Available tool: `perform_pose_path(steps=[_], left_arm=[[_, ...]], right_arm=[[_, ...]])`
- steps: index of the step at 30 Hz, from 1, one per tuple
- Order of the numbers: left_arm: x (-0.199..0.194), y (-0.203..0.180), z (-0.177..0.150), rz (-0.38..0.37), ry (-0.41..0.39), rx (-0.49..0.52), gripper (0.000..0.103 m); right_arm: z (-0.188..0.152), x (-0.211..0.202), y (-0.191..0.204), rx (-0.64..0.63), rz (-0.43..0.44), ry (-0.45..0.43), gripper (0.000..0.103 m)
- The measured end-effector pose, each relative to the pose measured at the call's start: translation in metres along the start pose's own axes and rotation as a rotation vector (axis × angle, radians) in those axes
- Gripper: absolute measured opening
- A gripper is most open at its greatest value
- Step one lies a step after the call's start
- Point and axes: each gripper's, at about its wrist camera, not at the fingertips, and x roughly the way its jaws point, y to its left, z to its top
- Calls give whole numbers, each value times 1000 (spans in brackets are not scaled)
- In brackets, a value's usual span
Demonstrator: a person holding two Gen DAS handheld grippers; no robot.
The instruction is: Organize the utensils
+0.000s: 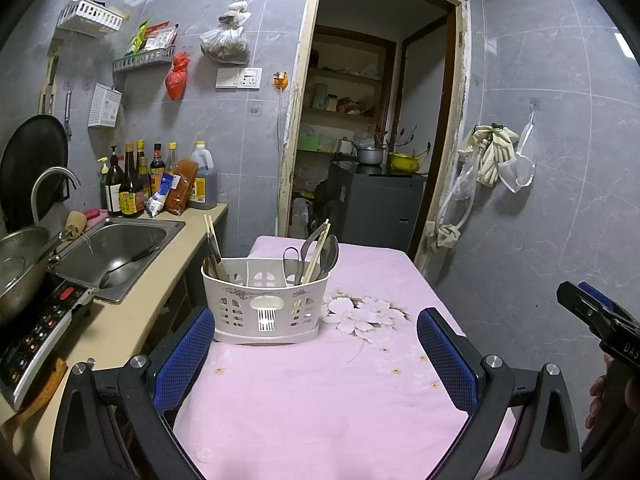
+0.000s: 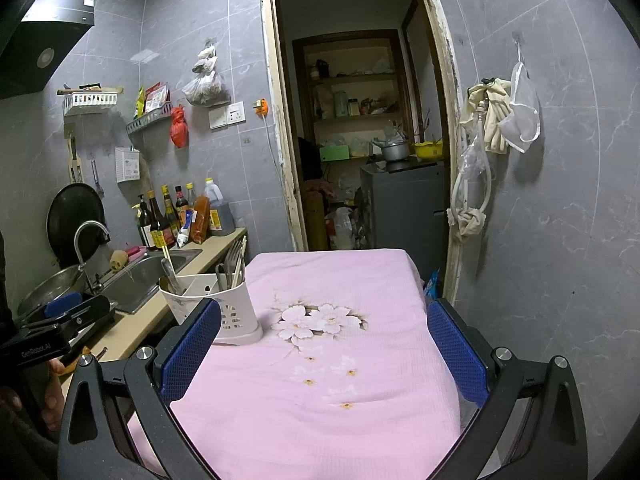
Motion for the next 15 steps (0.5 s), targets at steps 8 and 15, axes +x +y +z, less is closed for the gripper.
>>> perform_pose_path(steps=[8, 15], left_arm=[[0, -1, 0, 1, 1, 0, 102], [1, -1, 0, 2, 1, 0, 102]], right_arm=[[0, -1, -1, 1, 1, 3, 101], [0, -1, 0, 2, 1, 3, 101]])
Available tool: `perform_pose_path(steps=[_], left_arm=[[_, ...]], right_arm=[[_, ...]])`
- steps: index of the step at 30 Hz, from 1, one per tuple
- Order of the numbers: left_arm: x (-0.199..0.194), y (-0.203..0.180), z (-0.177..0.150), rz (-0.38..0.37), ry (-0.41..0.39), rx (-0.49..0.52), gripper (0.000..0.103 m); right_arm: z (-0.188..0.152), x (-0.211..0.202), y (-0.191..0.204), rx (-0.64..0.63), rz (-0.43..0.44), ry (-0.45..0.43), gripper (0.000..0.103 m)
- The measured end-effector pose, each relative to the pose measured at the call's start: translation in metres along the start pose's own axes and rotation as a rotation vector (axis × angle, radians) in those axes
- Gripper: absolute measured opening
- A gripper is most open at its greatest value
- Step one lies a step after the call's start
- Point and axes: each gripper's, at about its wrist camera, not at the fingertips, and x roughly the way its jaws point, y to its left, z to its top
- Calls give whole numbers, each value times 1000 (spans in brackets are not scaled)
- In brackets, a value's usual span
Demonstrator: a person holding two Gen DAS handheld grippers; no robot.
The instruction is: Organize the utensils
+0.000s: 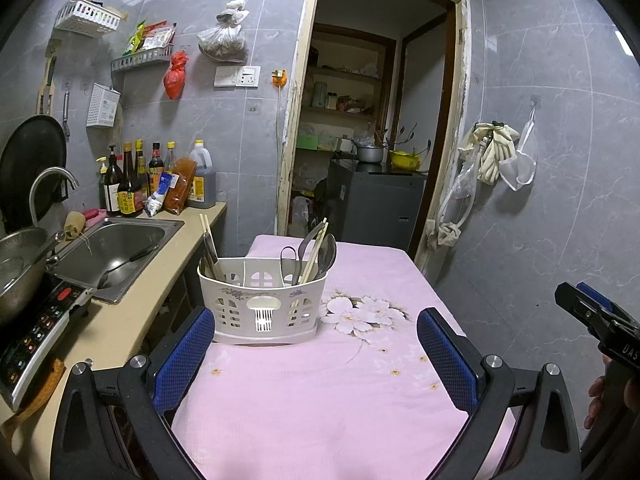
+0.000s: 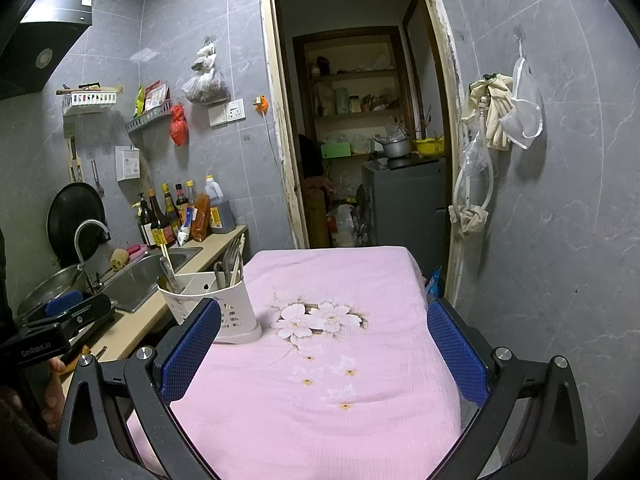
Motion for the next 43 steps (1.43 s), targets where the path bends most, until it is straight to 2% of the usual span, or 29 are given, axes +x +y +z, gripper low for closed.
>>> perform_pose_path(steps=[33, 43], left_arm=[[3, -1, -2, -5, -1, -14, 102], [2, 2, -3, -2, 7, -16, 102]], right_arm=[[1, -1, 0, 2, 2, 9, 101], [-8, -6, 0, 2, 5, 23, 101]])
